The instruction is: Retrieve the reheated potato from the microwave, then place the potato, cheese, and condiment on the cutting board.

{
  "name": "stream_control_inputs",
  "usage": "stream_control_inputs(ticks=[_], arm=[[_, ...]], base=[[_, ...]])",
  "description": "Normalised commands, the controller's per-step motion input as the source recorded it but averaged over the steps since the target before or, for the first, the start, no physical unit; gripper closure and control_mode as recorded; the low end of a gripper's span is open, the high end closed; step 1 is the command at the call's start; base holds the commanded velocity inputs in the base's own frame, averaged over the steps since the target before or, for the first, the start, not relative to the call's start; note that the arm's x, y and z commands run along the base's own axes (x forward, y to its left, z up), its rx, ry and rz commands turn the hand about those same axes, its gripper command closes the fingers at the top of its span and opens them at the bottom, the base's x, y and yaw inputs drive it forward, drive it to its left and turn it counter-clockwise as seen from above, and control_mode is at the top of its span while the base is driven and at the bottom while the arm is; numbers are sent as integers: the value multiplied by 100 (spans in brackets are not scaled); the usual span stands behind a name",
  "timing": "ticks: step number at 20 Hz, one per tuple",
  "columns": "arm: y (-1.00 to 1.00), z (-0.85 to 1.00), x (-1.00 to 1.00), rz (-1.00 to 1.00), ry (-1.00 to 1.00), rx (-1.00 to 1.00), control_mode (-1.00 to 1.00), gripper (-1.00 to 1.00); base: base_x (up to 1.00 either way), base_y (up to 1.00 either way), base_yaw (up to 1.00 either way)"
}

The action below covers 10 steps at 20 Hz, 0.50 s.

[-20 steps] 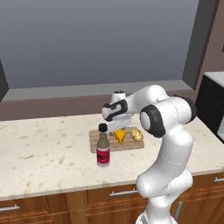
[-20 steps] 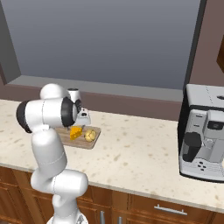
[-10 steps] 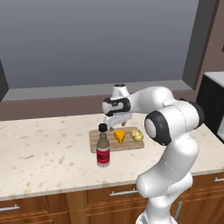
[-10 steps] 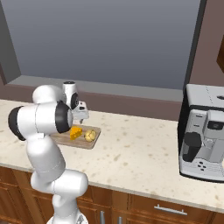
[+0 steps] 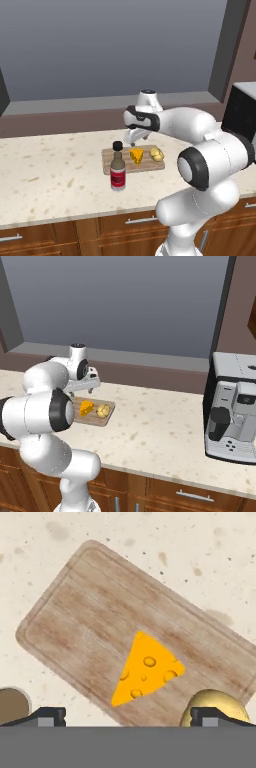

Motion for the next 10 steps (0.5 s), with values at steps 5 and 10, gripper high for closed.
stream_control_inputs(ticks=[5,10], arm=[[-14,38,-51,17,-3,7,-100,-100],[-5,36,-55,9,0,8,-100,-100]], base=[[0,0,0],[0,0,0]])
